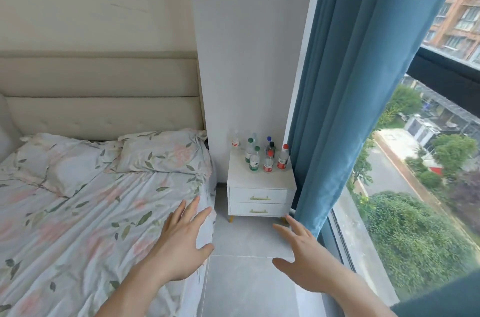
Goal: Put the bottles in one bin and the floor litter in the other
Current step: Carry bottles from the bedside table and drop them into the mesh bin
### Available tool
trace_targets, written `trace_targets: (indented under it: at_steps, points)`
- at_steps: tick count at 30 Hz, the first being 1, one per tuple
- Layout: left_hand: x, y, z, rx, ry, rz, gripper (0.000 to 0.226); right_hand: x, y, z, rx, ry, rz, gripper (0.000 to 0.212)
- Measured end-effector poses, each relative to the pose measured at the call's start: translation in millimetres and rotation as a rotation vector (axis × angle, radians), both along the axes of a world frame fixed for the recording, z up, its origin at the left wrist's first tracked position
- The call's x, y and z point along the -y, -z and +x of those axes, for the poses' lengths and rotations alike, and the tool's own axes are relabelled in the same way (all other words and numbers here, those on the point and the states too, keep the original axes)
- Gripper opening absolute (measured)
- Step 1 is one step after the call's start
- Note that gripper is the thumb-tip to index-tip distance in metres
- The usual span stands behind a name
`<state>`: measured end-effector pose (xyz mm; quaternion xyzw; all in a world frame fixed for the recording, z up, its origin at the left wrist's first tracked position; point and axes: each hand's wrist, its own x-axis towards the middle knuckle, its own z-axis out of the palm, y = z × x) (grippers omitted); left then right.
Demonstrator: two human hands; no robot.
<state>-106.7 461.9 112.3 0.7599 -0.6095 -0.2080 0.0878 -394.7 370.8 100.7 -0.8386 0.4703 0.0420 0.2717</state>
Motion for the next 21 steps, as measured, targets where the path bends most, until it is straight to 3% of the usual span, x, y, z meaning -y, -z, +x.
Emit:
trace_targets:
  at_steps: [12, 21]
  points:
    - [148, 11, 18, -0.022, -0.125, 0.050, 0.076, 205, 10, 43, 0.055, -0.084, 0.067, 0.076]
    - [303, 35, 85, -0.025, -0.039, 0.070, 0.078, 331, 24, 93, -0.002, -0.009, 0.101, 0.076]
